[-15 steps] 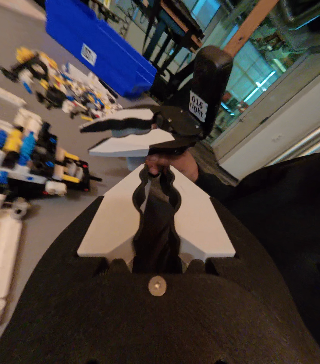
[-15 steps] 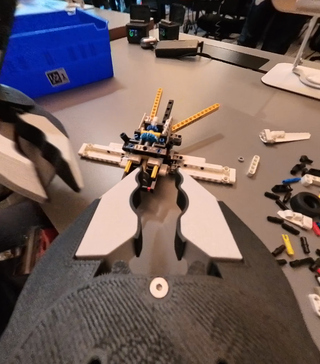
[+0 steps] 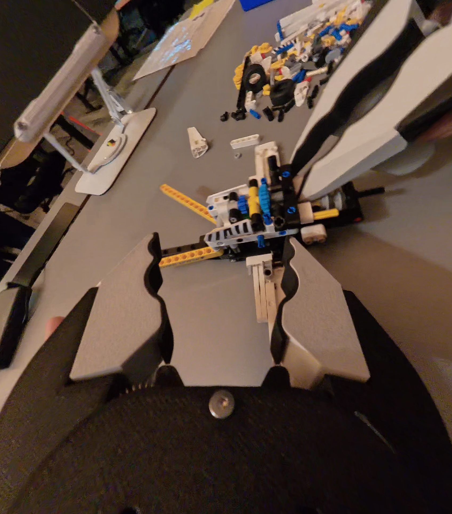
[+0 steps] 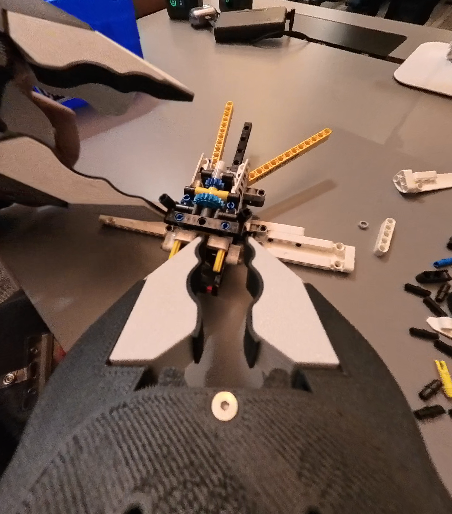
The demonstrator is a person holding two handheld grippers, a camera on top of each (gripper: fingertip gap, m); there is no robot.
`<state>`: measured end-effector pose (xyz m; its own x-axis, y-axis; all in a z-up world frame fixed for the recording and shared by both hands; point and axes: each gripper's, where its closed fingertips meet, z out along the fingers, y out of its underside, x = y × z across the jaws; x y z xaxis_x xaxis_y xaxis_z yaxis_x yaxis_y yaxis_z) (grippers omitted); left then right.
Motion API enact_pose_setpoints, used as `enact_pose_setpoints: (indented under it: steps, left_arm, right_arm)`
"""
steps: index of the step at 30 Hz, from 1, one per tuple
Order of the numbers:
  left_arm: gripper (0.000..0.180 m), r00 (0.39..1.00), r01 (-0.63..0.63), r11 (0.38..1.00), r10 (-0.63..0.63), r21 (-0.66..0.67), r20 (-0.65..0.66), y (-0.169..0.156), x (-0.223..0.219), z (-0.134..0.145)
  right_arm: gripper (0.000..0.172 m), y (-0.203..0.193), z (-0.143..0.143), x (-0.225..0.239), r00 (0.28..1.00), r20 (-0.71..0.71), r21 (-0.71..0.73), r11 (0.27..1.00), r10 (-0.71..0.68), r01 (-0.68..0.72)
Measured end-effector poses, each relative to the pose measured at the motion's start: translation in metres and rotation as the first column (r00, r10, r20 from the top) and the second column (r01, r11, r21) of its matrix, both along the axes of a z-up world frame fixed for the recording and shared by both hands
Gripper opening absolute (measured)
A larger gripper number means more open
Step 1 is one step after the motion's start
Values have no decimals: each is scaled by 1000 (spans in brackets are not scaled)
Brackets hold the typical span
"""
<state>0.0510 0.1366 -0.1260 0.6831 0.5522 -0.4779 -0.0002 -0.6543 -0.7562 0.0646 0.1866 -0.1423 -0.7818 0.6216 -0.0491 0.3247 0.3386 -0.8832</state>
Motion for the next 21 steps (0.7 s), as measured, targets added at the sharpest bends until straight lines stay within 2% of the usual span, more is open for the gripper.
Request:
enact_pose_setpoints:
  steps: [3,6,8,13,15,17,21]
  left_arm:
    - [69,991,69,997,-73,41,109,14,5,-6]
    - [73,978,108,981,-135,164,162,21,5,9]
    - [78,968,142,972,-176,188,181,21,1,19]
    - [80,902,328,943,-331,60,277,38,-11,16]
    - [89,847,398,917,-369,3,383,46,-15,5]
    - [89,795,460,886,-382,-56,472,52,-17,-8]
    - [79,726,567,808,-398,-160,561,55,-17,-28]
  right_arm:
    - [14,7,1,-11,999,-47,31,1000,-2,3]
    - [13,17,2,-24,991,-125,85,996,41,-31]
    - [13,18,2,-29,988,-120,78,993,99,-90]
    - [16,20,1,-36,978,-17,2,978,207,-207]
    - [22,25,0,-43,985,2,-4,985,171,-171]
    - [29,30,0,-47,992,13,-11,992,123,-123]
    - [19,27,1,-41,982,-43,25,983,185,-185]
